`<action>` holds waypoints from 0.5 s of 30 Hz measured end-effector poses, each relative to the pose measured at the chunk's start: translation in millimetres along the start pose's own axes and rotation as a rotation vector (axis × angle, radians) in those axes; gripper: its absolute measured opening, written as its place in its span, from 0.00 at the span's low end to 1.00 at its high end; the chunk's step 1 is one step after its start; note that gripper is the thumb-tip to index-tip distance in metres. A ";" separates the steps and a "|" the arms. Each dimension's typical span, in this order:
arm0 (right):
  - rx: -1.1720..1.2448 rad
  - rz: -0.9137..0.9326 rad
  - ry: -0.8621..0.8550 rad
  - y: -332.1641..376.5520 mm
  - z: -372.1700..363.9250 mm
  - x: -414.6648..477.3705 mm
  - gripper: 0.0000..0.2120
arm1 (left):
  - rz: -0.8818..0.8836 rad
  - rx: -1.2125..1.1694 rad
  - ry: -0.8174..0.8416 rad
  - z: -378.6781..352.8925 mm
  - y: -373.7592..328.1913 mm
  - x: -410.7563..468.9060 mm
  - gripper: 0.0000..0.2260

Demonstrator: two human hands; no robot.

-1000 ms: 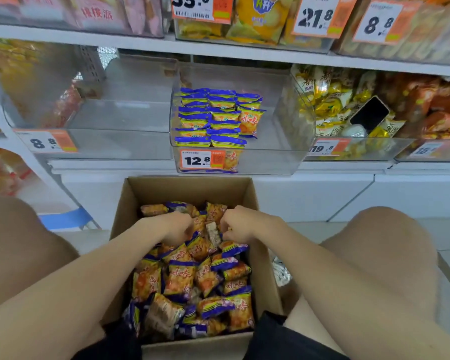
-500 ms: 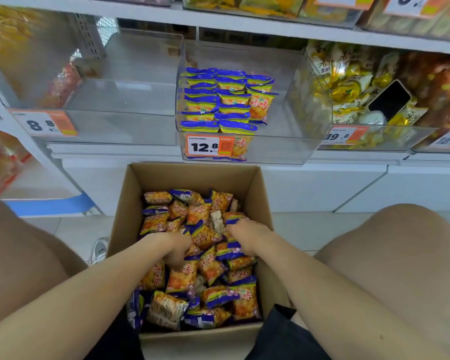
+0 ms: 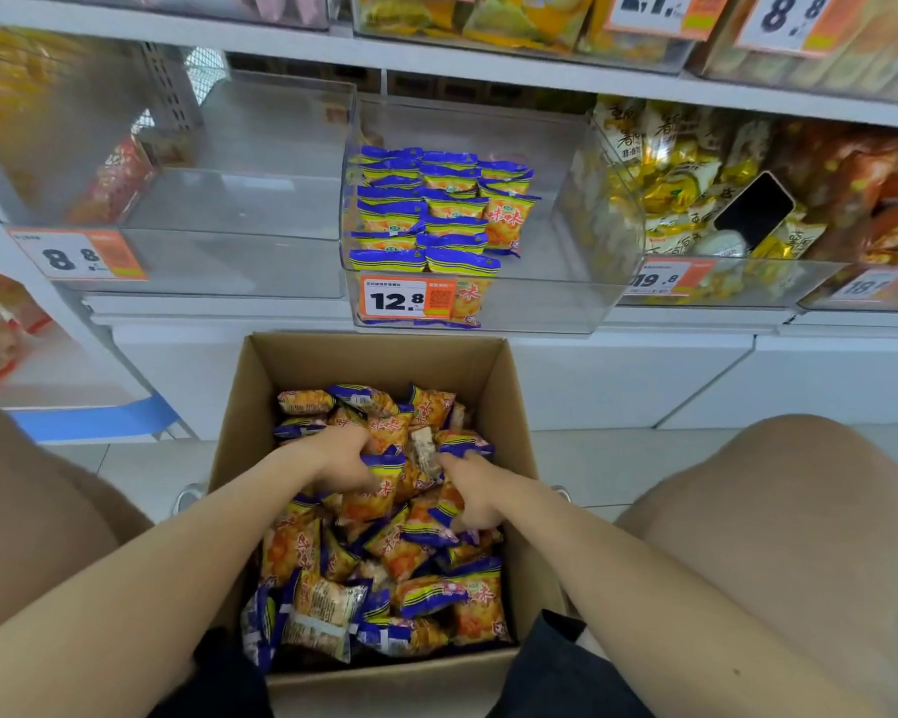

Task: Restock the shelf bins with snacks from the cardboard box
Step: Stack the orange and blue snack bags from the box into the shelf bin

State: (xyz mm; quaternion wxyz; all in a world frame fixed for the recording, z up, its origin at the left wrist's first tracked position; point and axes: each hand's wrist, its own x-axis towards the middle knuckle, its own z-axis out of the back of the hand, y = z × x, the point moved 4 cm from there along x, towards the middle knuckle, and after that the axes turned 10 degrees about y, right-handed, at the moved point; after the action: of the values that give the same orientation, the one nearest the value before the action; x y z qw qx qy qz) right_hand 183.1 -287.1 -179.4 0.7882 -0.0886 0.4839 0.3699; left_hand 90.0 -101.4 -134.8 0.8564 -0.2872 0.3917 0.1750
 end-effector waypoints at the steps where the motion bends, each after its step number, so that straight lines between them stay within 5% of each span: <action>1: -0.011 0.000 0.004 -0.2 0.3 -0.5 0.56 | -0.004 -0.029 -0.026 2.1 -1.5 -1.7 0.30; 4: -0.088 0.006 -0.033 3.0 2.8 -1.9 0.59 | -0.032 -0.134 -0.071 6.2 -3.2 -2.8 0.33; 7: -0.016 0.057 -0.107 8.8 10.8 -8.9 0.48 | -0.055 -0.155 -0.129 12.0 -6.7 -9.1 0.30; 10: 0.149 0.166 -0.323 17.6 38.4 -31.6 0.44 | -0.109 -0.235 -0.240 23.5 -14.4 -16.7 0.17; 15: 0.269 0.329 -0.675 37.0 83.8 -81.4 0.39 | -0.186 -0.530 -0.430 62.1 -41.1 -54.3 0.12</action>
State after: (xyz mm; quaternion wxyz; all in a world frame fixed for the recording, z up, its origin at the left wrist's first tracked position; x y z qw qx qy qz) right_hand 195.7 -259.6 -60.6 0.8377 0.2205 0.2496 0.4328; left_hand 112.7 -98.3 -45.5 0.8272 -0.4907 0.1155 0.2483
